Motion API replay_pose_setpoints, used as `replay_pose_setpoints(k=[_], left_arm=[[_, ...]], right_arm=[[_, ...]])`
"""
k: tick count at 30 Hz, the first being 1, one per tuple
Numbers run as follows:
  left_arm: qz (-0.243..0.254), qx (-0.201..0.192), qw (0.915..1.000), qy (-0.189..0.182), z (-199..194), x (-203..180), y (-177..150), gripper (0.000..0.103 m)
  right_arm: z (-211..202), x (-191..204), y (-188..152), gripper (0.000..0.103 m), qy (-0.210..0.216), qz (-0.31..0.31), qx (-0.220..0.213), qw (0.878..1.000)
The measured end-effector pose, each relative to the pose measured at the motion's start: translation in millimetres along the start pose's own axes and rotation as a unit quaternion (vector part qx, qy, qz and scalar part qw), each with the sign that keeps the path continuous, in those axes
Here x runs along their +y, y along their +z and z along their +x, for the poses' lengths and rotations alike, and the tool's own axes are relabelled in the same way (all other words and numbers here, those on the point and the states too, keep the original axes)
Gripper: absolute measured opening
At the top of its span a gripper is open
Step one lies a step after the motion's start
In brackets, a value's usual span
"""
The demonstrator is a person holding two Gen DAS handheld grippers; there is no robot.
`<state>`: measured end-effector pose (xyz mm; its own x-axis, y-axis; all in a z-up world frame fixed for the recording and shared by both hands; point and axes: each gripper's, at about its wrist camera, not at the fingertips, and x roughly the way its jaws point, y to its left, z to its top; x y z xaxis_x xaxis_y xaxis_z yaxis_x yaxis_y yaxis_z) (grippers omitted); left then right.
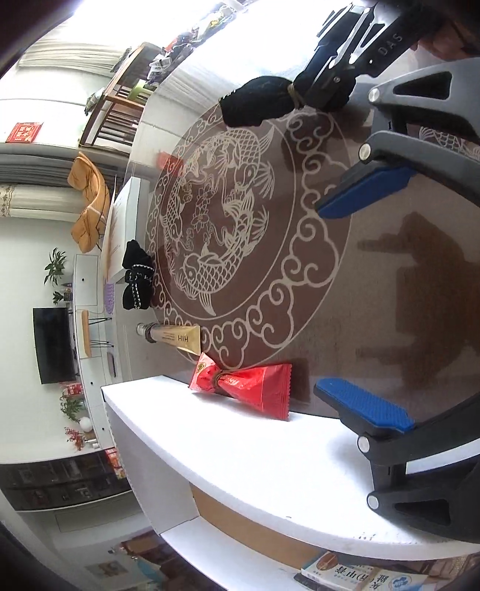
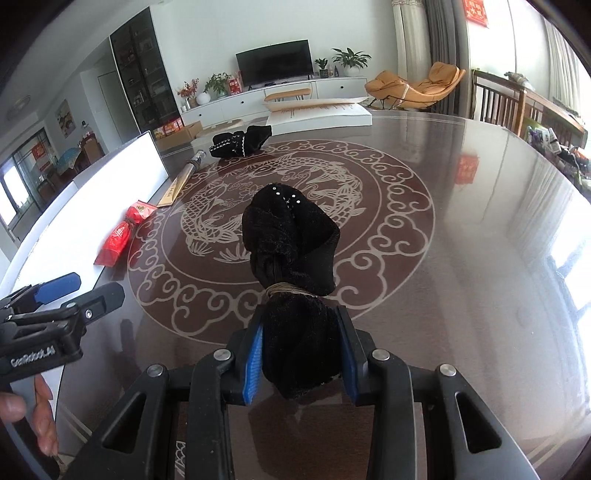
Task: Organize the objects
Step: 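Grasp the red packet with the left tool while the right tool holds the black knit item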
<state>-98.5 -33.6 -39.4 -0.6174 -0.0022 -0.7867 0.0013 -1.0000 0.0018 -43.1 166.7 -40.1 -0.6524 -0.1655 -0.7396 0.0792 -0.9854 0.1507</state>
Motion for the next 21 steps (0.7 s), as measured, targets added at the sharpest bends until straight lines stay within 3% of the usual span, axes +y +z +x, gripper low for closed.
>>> replay_pose_setpoints(k=[3,9,13,18,19,21], left_arm=[[-0.009,0.01,0.9999,0.001,10,15,4,0.055],[0.027,0.009,0.9996,0.01,19,9,2,0.056],[0.018,0.006,0.9998,0.008,24,13,11,0.056],[0.005,0.016,0.9993,0.035,41,56,31,0.056],[-0.006,0.02,0.9992,0.033,42,64,34,0.057],[-0.009,0.024,0.9996,0.01,42,67,37,0.07]], right_arm=[[-4,-6,0,0.036,-0.002,0.005,-0.007,1.0],[-2,-7,-3,0.036,0.006,0.007,0.001,1.0],[-2,-7,-6,0.036,0.006,0.005,0.002,1.0],[-2,-7,-7,0.036,0.004,0.004,0.002,1.0],[-1,-6,-7,0.036,0.004,0.003,0.003,1.0],[1,-4,-5,0.036,0.009,0.004,0.006,1.0]])
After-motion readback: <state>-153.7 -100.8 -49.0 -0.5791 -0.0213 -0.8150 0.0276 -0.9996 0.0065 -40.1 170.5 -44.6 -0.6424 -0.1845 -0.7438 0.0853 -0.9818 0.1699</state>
